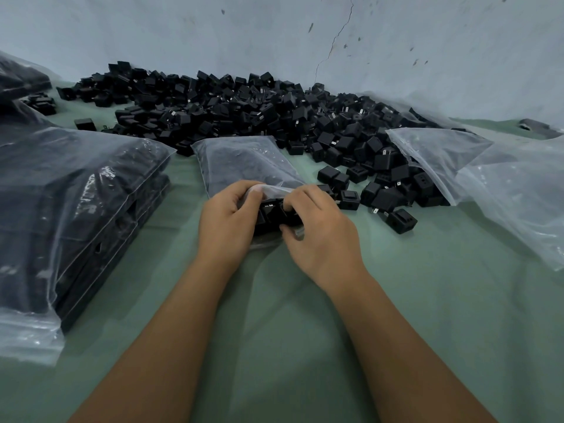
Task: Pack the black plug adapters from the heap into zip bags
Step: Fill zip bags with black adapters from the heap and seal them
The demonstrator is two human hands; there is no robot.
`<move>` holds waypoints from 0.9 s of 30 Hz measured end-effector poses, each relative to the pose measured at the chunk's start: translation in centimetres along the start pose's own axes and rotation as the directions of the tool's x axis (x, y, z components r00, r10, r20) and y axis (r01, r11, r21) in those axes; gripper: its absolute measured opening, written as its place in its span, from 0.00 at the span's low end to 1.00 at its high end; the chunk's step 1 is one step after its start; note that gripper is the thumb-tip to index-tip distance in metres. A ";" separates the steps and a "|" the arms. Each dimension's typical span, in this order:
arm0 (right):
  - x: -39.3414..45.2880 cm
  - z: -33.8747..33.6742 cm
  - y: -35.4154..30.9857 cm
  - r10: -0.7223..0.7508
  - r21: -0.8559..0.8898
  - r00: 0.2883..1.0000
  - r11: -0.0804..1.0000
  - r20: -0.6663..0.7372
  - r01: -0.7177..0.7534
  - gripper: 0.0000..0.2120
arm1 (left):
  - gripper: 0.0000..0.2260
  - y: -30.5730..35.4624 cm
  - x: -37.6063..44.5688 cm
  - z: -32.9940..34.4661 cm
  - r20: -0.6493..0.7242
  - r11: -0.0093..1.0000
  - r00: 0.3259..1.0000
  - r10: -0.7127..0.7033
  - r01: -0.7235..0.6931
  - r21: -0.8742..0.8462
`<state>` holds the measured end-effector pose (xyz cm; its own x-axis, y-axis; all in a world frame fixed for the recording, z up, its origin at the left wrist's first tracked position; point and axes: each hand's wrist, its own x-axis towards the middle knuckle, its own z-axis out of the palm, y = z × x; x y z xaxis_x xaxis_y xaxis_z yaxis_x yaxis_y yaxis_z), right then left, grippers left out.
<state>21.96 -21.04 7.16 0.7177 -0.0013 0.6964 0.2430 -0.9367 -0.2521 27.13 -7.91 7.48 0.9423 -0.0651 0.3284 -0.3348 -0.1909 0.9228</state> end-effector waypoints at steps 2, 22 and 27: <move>0.0 0.0 0.2 -0.005 0.000 1.000 1.000 0.023 0.005 0.18 | 0.10 0.0 0.0 0.0 -0.005 1.000 1.000 0.001 -0.001 0.021; 0.1 0.5 -0.1 0.077 0.024 0.994 0.997 0.073 -0.079 0.12 | 0.11 -0.2 0.0 0.1 -0.009 0.993 0.998 0.068 -0.067 0.095; -0.3 0.3 -0.7 0.103 -0.001 0.993 0.995 0.060 -0.103 0.13 | 0.10 -0.2 0.1 0.1 -0.004 0.990 0.997 0.080 -0.079 0.116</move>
<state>21.75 -20.31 6.93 0.7770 -0.0769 0.6248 0.1671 -0.9318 -0.3224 27.27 -7.98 7.27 0.9126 -0.0758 0.4017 -0.4052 -0.2977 0.8644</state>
